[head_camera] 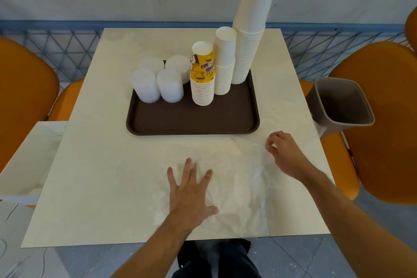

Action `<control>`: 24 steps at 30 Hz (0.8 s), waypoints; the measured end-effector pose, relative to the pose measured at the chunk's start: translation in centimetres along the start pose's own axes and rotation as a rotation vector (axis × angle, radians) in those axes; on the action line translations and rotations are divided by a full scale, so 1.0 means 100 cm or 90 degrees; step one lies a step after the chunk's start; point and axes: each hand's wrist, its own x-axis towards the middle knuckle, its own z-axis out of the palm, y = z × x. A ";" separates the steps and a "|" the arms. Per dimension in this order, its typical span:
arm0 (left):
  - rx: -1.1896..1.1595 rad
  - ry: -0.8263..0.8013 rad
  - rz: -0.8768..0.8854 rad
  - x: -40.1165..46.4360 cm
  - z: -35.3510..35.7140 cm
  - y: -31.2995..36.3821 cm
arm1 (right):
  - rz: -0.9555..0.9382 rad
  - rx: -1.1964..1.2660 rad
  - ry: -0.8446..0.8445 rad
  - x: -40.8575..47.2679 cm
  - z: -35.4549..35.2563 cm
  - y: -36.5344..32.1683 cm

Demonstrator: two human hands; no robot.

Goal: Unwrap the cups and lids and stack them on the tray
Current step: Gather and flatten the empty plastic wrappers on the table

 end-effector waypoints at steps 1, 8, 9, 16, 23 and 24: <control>0.004 -0.005 -0.017 0.001 -0.001 -0.002 | -0.002 0.017 -0.011 -0.009 -0.004 -0.002; 0.011 0.055 -0.028 0.004 -0.006 -0.005 | -0.003 0.153 -0.062 -0.070 -0.025 -0.034; -0.008 0.074 -0.008 0.003 -0.006 -0.006 | -0.005 0.172 -0.041 -0.077 -0.027 -0.042; -0.908 0.024 -0.120 -0.017 -0.044 -0.005 | -0.053 0.211 0.028 -0.109 -0.012 -0.108; -1.102 -0.025 -0.101 -0.009 -0.038 -0.034 | -0.042 0.098 -0.055 -0.109 0.062 -0.165; -1.083 -0.030 -0.113 -0.008 -0.035 -0.038 | -0.036 0.100 -0.069 -0.109 0.069 -0.169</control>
